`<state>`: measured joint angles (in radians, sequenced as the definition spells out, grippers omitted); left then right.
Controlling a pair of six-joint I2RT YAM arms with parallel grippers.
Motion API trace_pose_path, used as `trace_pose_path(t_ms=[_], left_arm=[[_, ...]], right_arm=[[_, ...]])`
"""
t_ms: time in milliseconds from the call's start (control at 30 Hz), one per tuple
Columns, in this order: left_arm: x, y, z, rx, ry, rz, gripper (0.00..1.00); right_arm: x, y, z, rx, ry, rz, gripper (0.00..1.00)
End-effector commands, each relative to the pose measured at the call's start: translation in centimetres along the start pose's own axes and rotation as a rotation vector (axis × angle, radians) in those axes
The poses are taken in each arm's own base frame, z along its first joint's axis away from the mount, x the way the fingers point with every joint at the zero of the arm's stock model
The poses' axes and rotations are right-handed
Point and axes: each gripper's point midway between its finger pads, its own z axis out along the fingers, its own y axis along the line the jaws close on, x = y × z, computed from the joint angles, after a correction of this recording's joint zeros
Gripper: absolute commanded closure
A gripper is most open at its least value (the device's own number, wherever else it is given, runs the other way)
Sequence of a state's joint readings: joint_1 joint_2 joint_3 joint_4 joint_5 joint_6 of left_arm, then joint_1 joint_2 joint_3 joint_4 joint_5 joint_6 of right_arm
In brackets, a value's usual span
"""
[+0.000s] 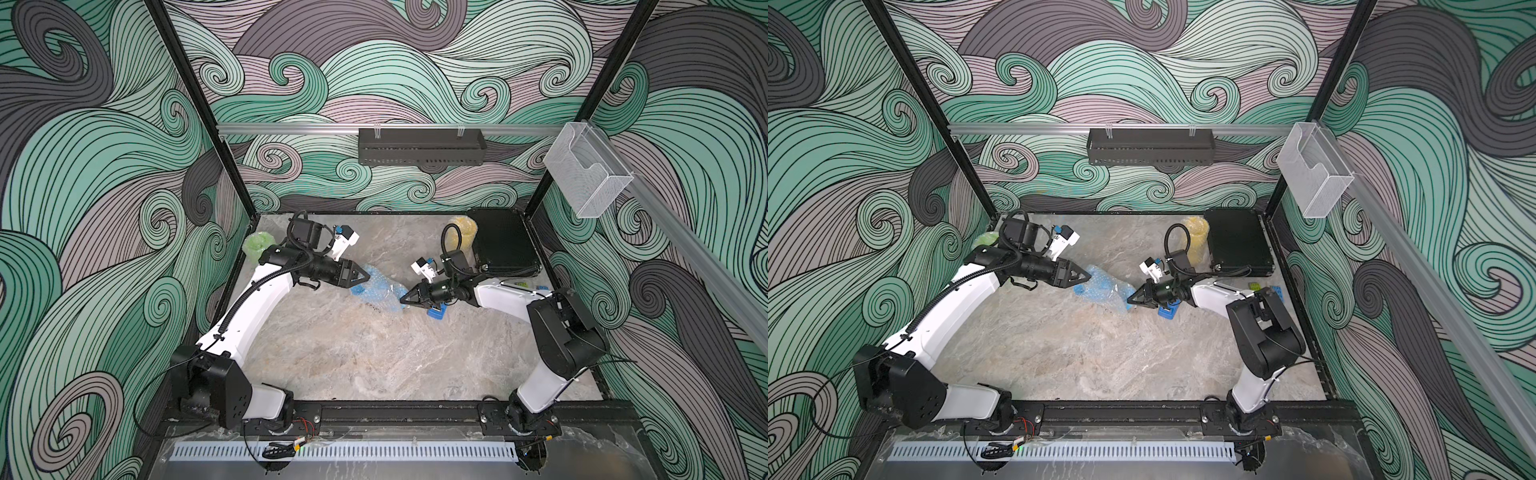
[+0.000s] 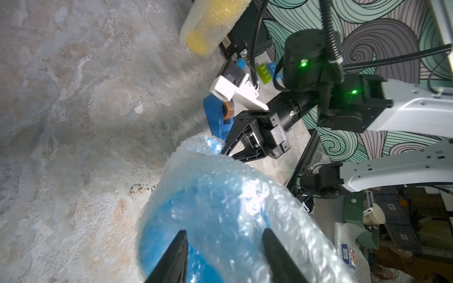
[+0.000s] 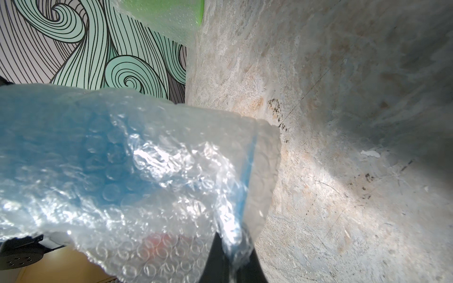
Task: Wrap wine glasses in bubble wrap
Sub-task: Wrap the wine glass in bubble wrap.
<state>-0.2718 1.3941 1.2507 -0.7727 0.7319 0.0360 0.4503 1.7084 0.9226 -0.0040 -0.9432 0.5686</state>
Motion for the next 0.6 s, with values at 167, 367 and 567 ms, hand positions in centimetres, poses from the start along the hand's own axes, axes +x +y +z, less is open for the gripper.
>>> trace_pose_path(t_ms=[167, 367, 567], left_arm=[[1.0, 1.8, 1.7, -0.073, 0.055, 0.0, 0.71], [1.0, 2.2, 2.6, -0.075, 0.071, -0.023, 0.8], [1.9, 1.1, 3.4, -0.052, 0.105, 0.021, 0.71]], right_arm=[[-0.7, 4.0, -0.5, -0.072, -0.016, -0.106, 1.0], [-0.7, 5.1, -0.5, -0.099, -0.017, -0.127, 1.0], [-0.5, 6.8, -0.8, -0.156, -0.013, -0.162, 1.0]])
